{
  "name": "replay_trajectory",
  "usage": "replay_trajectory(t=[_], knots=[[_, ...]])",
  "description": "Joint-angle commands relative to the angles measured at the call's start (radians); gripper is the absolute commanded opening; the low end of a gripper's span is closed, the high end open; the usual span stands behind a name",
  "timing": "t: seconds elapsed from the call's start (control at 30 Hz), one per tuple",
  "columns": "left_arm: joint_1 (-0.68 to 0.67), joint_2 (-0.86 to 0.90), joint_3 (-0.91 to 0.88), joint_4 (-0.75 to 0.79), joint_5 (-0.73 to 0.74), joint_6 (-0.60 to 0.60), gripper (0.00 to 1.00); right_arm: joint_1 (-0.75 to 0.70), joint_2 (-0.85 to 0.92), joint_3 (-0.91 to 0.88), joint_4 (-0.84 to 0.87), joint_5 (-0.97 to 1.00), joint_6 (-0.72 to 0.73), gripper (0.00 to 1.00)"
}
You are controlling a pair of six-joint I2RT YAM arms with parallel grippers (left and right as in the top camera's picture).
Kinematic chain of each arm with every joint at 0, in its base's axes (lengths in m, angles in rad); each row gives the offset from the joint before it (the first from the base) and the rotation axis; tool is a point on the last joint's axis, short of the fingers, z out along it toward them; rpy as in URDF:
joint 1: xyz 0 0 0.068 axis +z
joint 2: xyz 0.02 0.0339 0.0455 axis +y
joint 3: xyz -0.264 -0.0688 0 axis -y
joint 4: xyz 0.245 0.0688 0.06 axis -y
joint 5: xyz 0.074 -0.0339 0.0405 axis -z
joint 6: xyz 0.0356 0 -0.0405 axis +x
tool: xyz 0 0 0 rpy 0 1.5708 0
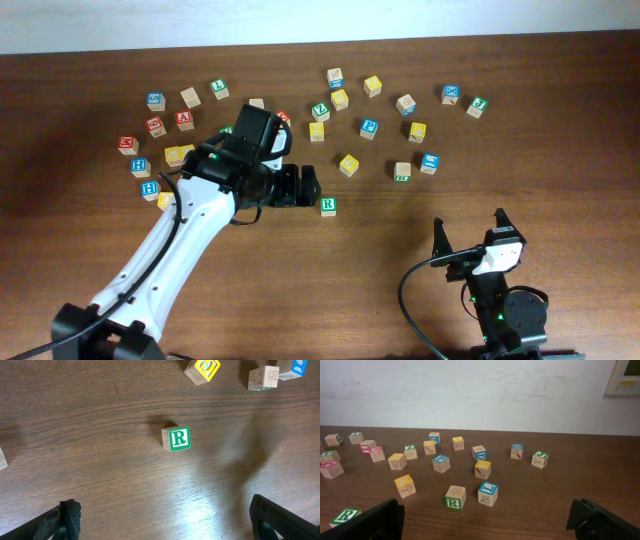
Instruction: Spell out CVPR
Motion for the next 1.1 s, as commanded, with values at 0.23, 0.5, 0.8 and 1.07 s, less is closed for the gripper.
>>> replay_trajectory(t=[0.23,0.5,0.8,1.07], knots=[[-0.002,0.005,0.008,0.047,-0.002,-0.013,0.99,-0.005,-0.006,-0.005,-0.005,0.012,0.003,0.98],[-0.093,0.010,0.008,0.068,-0.222,0.002,0.99,-0.005,-0.006,-0.005,-0.005,0.011,0.003,0.98],[-0.160,0.107,0.008,0.098,-0.347,-0.051,0.93,-0.005,-0.006,-0.005,-0.005,0.012,0.003,0.98],[-0.161,0.190,0.008,0.111,-0.436,-0.080,0.90,-0.005,-0.006,-0.005,-0.005,0.012,0.003,0.98]])
